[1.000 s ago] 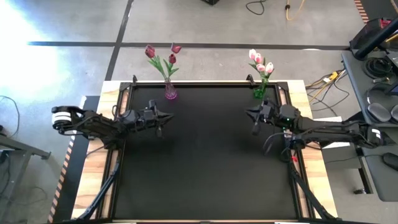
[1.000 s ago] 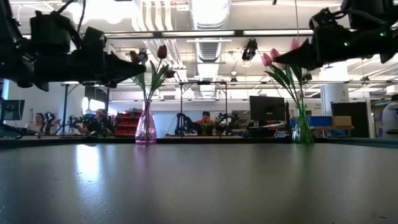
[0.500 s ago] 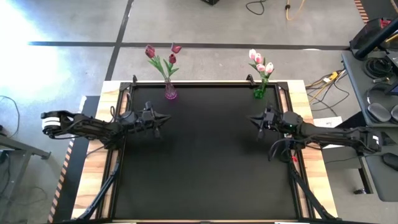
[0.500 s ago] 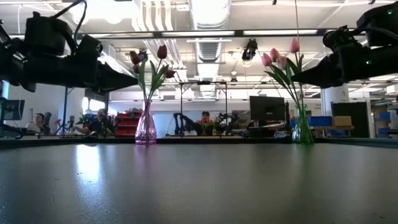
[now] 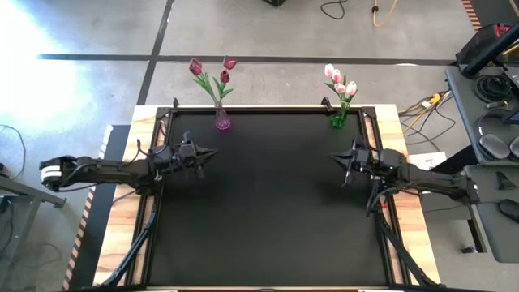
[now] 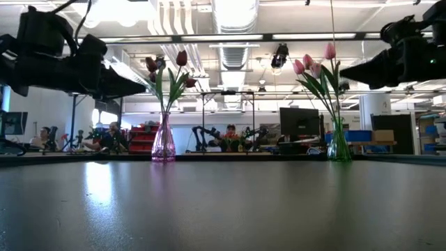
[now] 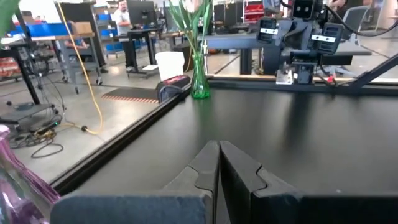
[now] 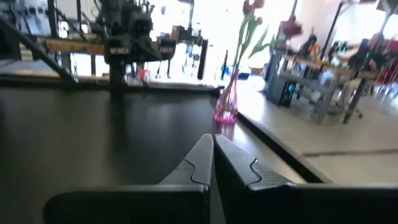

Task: Sort flowers into vase by color
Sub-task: Return to Home Position

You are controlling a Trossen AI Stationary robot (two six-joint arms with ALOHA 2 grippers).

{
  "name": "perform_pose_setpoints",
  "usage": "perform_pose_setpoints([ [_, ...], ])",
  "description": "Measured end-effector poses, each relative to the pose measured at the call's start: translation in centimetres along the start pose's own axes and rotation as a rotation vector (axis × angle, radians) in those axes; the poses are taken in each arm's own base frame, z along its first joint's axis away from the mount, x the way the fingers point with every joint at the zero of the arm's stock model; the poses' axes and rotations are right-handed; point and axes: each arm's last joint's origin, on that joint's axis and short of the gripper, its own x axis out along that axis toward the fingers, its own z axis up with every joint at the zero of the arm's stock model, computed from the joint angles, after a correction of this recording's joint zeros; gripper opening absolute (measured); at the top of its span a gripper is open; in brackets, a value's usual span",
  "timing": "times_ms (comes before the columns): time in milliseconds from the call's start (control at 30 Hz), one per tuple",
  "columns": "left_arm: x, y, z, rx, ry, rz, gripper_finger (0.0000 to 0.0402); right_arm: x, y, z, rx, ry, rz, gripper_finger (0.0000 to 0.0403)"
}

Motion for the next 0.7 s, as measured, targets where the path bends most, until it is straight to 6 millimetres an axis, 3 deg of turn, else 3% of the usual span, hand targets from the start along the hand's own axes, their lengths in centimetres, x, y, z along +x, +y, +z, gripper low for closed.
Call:
perform_pose_setpoints([
  [533,-2.7,0.9,1.0,-0.022,-0.032,0.203,0.0,-0.4,-0.4,0.5,-0.04,-0.046,-0.133,0.0008],
  [700,-3.6,1.2,0.4,-0.053,0.024,0.284,0.0,-0.4,-0.5,0.4,-0.039,-0.035,-0.169,0.0008],
])
